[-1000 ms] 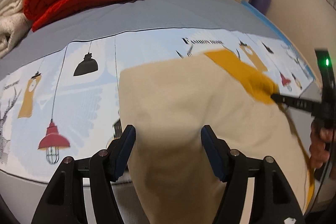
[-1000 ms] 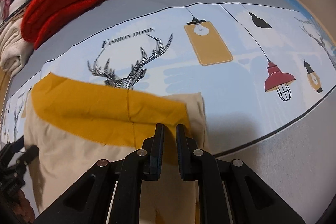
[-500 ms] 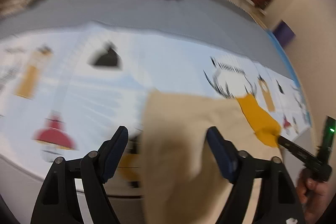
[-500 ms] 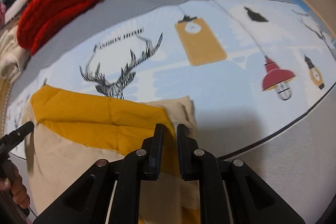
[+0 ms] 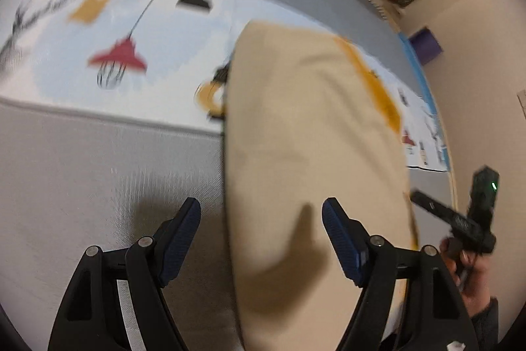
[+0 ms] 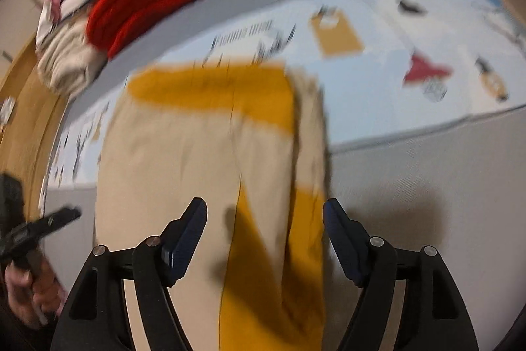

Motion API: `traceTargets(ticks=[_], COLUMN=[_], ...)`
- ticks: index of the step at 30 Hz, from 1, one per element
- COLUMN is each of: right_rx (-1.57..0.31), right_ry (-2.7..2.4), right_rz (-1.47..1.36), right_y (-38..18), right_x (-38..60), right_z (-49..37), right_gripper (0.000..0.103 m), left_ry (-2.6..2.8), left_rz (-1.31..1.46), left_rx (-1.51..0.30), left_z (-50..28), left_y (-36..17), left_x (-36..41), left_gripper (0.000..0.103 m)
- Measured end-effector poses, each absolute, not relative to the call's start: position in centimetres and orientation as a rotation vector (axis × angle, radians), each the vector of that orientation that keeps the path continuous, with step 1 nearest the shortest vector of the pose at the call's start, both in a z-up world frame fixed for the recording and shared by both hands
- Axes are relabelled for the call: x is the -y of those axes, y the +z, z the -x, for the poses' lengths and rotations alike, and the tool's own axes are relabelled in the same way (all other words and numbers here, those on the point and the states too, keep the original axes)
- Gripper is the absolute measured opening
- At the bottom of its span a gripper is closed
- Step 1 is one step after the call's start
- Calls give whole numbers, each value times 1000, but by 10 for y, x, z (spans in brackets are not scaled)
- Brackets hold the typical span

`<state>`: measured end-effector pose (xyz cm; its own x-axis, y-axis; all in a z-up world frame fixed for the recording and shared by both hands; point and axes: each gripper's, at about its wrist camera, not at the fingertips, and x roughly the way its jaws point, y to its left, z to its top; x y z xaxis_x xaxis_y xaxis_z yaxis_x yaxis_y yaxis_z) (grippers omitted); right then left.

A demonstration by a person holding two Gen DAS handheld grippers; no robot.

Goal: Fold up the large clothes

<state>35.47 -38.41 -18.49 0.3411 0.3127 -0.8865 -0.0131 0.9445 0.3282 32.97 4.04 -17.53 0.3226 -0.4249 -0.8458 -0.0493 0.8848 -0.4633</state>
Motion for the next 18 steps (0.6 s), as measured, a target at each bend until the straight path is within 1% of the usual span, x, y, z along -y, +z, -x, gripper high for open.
traceTargets(ticks=[1,4,9,10,11,12,13,14,16,17,18], right_rx=[-1238,-1295,-1341,-1343,-1337,-1331,-1327,-1321,-1309,-1297,-1282], right_ry=[218,214,214,214,214,216,219,223,219,208,204], right_rz=[-279,-325,-468,-484,-495,-502,-504,-508,-511,-494,-477], right_y=[-193,-212,-236,-240,-241,-241,-241,-242,-239,-235,-231], right_x=[383,388,400,400,400,399,398,396,390,386,381], right_z=[-349,-340,-339,-340,-341,-342,-343,-345,-346,-347,-349], right_gripper=[74,74,74,74,73,73,65,50,35,28,24], left_ry=[-240,-329,-449,-467,-482,-471,-465,-460,-457,-463,-464], left_rz=[476,636,756,770,780,763,744,710,675,657,638], left_rx=[-1268,-1313,-1310,-1305,-1297,-1288,-1282,-1271,-1254,-1236,-1222], left_z=[-335,-346,-359,-361,-362,-362,-362,-361,-360,-361,-363], left_y=[-192,-219,-238,-238,-238,-237,-234,-230,-220,-210,-202], left_x=[-42,-46,-48,-46,-42,-40,-37,-33,-33,-34,-37], left_gripper=[73,73,73,65,64,60,56,54,43,41,40])
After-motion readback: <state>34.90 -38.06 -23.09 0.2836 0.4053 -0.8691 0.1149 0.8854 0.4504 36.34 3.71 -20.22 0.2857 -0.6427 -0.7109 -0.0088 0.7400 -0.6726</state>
